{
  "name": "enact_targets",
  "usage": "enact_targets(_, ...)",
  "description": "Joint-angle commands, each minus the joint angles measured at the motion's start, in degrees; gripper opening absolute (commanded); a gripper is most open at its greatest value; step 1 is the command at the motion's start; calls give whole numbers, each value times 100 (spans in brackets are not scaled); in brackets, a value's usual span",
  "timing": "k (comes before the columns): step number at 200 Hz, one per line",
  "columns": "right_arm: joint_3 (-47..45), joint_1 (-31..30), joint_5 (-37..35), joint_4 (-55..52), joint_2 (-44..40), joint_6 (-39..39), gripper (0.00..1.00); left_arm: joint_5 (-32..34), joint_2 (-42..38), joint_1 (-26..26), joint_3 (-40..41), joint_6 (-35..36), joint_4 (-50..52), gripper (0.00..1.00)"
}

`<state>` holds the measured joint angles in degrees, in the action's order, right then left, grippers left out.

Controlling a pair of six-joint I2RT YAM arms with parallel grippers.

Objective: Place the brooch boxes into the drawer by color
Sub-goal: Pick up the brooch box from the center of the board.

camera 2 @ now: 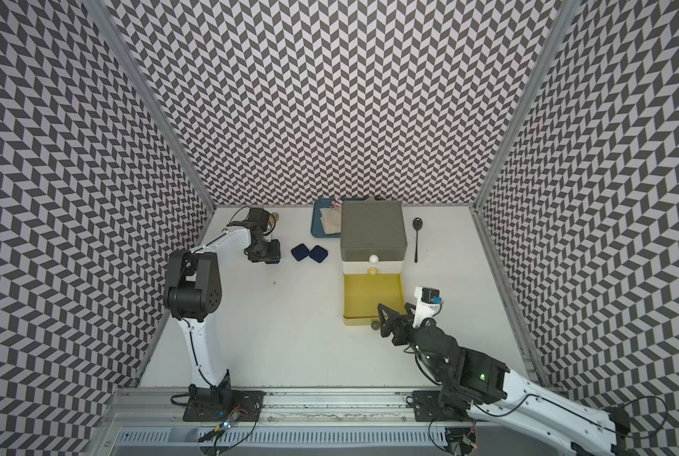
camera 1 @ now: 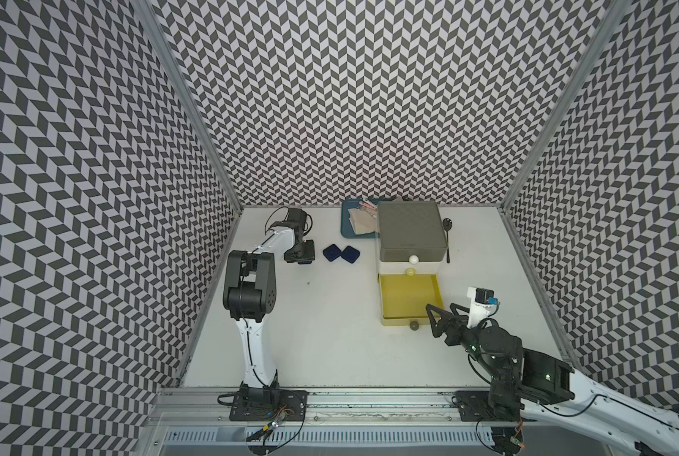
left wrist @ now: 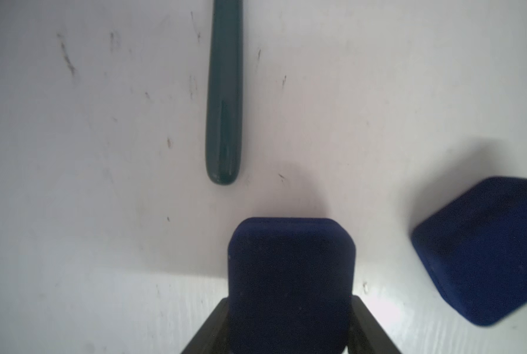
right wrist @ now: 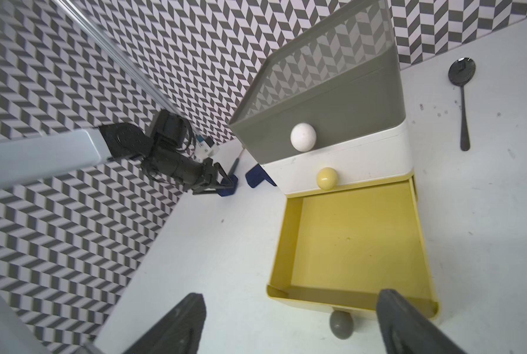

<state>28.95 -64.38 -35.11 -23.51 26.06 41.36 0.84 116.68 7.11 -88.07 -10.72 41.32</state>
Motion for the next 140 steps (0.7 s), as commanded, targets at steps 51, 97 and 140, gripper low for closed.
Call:
enact_targets(51,2455,902,2321,-114,1368,-1134,99,-439,-3093,1008,1925,558,-1324,46)
enact_targets(97,4749,2862,5654,-1646,2961,-1942,100,-1141,-5429,2077,3709,833,-2909,44)
enact_targets(140,5057,3168,6559,-1926,3578,-2248,96,-642,-6500,3011,4026,1095,-2852,43)
